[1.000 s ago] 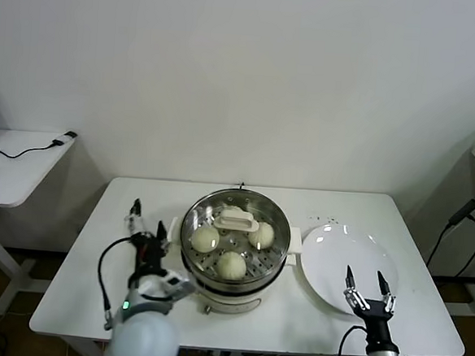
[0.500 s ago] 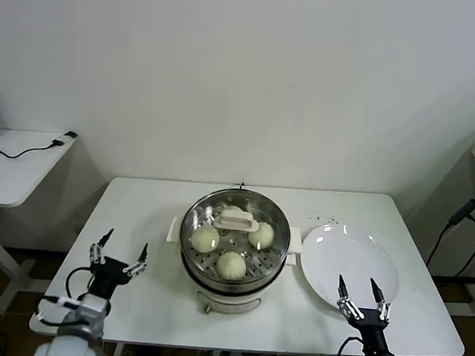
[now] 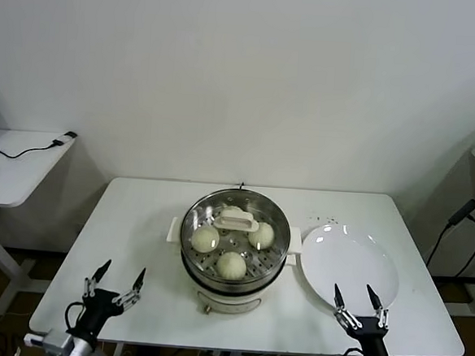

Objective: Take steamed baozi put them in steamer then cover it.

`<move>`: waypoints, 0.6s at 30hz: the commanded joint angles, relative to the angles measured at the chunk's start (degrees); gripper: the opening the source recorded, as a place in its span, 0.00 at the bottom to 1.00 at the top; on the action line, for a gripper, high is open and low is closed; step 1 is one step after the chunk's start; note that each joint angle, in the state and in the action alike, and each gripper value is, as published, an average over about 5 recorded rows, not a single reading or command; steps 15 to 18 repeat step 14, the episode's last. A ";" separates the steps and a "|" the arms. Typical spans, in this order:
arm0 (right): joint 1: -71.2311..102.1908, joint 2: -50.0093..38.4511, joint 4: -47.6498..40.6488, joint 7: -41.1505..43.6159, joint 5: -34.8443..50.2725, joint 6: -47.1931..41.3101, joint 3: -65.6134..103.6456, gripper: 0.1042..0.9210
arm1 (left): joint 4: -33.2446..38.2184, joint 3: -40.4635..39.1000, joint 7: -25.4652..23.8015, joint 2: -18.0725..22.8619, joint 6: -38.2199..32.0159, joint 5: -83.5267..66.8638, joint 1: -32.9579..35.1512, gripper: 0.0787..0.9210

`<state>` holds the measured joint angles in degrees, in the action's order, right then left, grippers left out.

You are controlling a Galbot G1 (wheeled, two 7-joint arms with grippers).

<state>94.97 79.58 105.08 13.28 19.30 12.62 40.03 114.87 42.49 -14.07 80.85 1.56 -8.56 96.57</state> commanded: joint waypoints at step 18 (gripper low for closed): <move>4.48 -2.56 9.99 -6.96 -7.38 -8.15 -4.50 0.88 | 5.88 -0.45 -1.84 0.75 2.49 -1.66 9.70 0.88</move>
